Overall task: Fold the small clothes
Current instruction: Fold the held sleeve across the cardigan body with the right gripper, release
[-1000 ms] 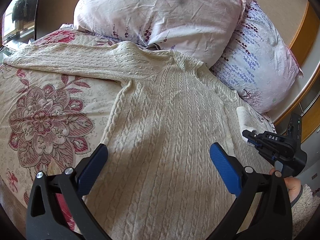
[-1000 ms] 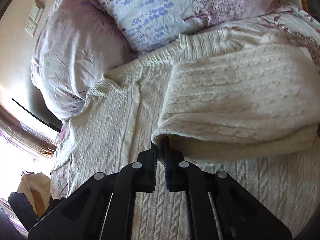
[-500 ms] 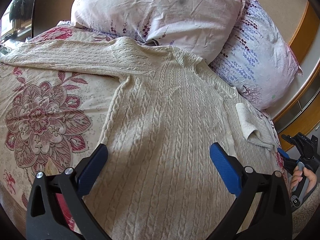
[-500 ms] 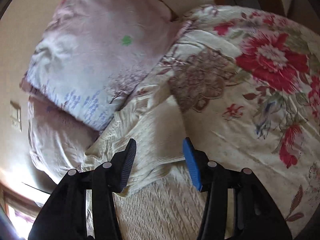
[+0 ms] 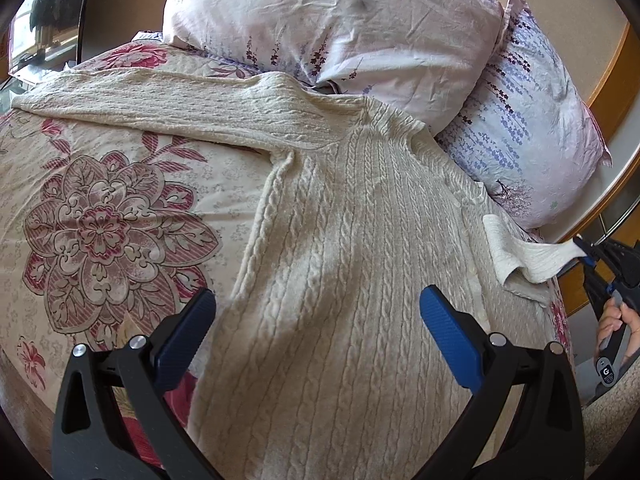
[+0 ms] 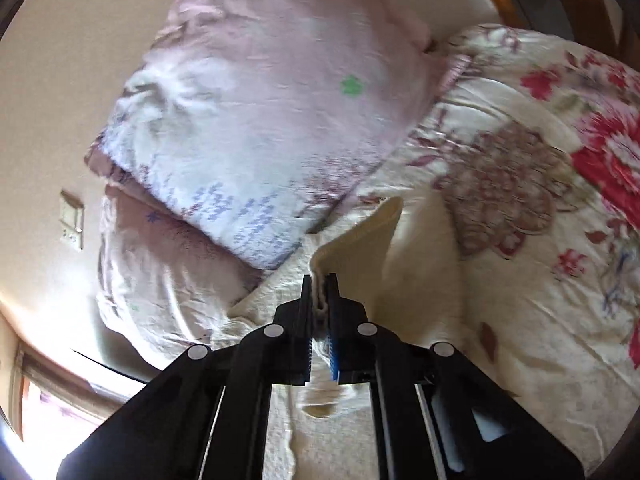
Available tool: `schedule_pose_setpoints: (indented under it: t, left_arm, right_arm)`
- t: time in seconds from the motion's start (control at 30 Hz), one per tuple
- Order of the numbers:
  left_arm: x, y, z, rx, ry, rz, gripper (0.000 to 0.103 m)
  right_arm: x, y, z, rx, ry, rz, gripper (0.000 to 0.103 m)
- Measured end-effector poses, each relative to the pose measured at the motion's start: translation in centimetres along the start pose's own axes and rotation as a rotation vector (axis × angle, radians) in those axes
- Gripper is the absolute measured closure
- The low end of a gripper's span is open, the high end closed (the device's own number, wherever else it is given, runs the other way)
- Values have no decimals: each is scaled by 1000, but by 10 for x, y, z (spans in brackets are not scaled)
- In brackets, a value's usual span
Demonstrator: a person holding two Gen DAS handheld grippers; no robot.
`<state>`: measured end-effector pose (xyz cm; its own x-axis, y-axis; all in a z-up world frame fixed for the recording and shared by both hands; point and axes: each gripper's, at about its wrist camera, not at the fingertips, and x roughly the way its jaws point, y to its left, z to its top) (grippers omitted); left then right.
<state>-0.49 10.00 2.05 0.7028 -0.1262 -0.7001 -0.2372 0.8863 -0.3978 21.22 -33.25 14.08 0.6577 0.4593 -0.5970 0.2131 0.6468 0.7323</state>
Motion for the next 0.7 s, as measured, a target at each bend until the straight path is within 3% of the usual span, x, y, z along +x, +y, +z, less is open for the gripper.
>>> schedule_pose_setpoints:
  t: [0.13,0.27,0.5,0.7]
  left_arm:
    - [-6,12,8,-29,-23,-2,2]
    - [-13,25,16,-51,-38,3,2]
    - [-27,56,24,-97,-62,40,2]
    - [-35,80,27,-138,-71,71,2]
  right_arm:
    - [31,72,-6,-107,52,142,96]
    - [82,129,-41,-175,158,220,96]
    - [171,174,-147,-353,392,141,96]
    - [202,178,-181,-362,464,94,96]
